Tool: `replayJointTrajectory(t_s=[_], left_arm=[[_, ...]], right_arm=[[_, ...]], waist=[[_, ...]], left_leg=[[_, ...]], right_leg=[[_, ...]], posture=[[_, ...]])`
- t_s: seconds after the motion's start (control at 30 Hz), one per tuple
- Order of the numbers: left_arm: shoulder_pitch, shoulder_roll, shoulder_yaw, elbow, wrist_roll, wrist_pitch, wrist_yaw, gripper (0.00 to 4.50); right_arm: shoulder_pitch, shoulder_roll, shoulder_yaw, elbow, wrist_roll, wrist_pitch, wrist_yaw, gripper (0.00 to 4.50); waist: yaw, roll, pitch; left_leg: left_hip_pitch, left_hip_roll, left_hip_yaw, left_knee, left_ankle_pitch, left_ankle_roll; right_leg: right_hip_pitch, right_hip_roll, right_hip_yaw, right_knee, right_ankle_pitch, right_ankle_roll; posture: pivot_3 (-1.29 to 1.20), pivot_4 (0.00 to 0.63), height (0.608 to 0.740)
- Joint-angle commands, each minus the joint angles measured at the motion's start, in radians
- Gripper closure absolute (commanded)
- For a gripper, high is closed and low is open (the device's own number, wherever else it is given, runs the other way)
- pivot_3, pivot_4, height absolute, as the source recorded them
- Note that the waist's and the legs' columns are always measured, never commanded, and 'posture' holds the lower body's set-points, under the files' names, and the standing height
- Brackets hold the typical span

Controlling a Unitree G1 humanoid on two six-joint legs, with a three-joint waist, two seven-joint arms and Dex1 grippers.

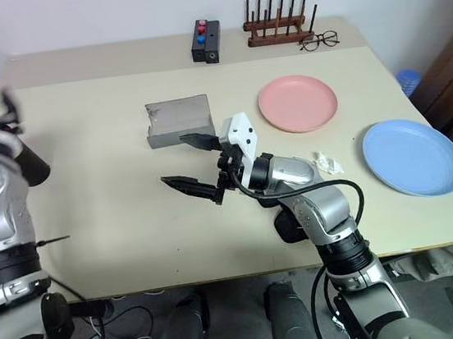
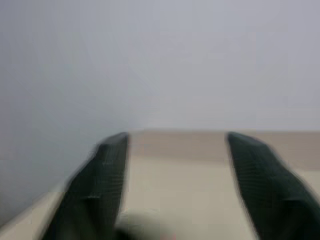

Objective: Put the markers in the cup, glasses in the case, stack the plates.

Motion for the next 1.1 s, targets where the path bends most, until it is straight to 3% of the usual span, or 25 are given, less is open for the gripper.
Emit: replayJointTrajectory(t_s=[0.03, 0.1, 0.23, 0.4, 0.73, 0.87, 1.07, 1.1], left_arm=[[-0.005, 0.091, -0.242, -0.075, 0.003, 0.186, -0.293, 0.02], [-0.054, 0.095, -0.335, -0.017, -0.009, 0.338, -0.378, 0.02], [-0.166, 0.109, -0.498, 0.145, 0.077, 0.375, -0.53, 0.02], [-0.337, 0.037, -0.561, 0.455, 0.148, 0.275, -0.617, 0.02], [-0.487, -0.029, -0.613, 0.768, 0.237, 0.163, -0.863, 0.02], [-0.506, -0.04, -0.6, 0.827, 0.259, 0.126, -0.89, 1.22], [-0.479, -0.034, -0.58, 0.817, 0.264, 0.048, -0.925, 4.23], [-0.466, -0.027, -0.578, 0.801, 0.262, 0.042, -0.937, 4.23]], right_arm=[[-0.03, -0.01, -0.02, -0.001, -0.004, -0.021, 0.005, 0.0], [-0.036, -0.023, -0.028, 0.012, -0.007, -0.027, 0.011, 0.0], [-0.043, -0.068, -0.046, 0.018, -0.01, -0.028, 0.032, 0.0], [-0.003, -0.237, -0.056, -0.016, -0.067, -0.02, 0.089, 0.0], [0.168, -0.515, -0.163, -0.13, -0.089, 0.014, 0.138, 0.0], [0.19, -0.54, -0.199, -0.112, -0.104, 0.001, 0.115, 0.0], [0.201, -0.552, -0.221, -0.085, -0.112, -0.025, 0.13, 0.0], [0.2, -0.552, -0.22, -0.081, -0.115, -0.032, 0.134, 0.0]], waist=[[-0.002, 0.001, 0.0], [-0.011, 0.002, 0.0], [-0.024, 0.002, 0.001], [-0.016, 0.002, 0.001], [-0.022, 0.002, 0.002], [-0.021, 0.002, 0.002], [-0.018, 0.002, 0.002], [-0.019, 0.002, 0.002]], left_leg=[[0.0, 0.0, 0.0, 0.0, 0.0, 0.0], [0.001, 0.0, 0.0, -0.001, 0.0, 0.0], [0.0, 0.0, -0.001, -0.001, 0.0, 0.001], [-0.001, 0.0, -0.001, -0.001, 0.0, 0.001], [-0.002, 0.0, 0.0, -0.001, -0.001, 0.003], [-0.002, 0.0, 0.0, -0.001, -0.001, 0.003], [-0.003, 0.0, 0.0, -0.001, -0.001, 0.003], [-0.003, 0.0, 0.0, 0.0, -0.001, 0.003]], right_leg=[[0.0, 0.0, 0.0, 0.0, 0.0, 0.0], [0.0, 0.0, 0.0, 0.001, -0.001, -0.001], [-0.001, 0.001, 0.0, 0.001, -0.002, -0.003], [-0.002, 0.001, 0.0, 0.001, -0.002, -0.002], [-0.002, 0.0, 0.0, -0.001, -0.003, -0.001], [-0.002, 0.0, 0.0, -0.001, -0.003, -0.002], [-0.002, 0.0, 0.0, -0.001, -0.003, -0.001], [-0.002, 0.0, 0.0, -0.001, -0.003, -0.001]], posture=[[0.0, 0.15, 0.74], [0.0, 0.15, 0.74], [0.0, 0.15, 0.74], [0.0, 0.15, 0.74], [0.0, 0.15, 0.74], [0.0, 0.15, 0.74], [0.0, 0.15, 0.74], [0.0, 0.15, 0.74]])
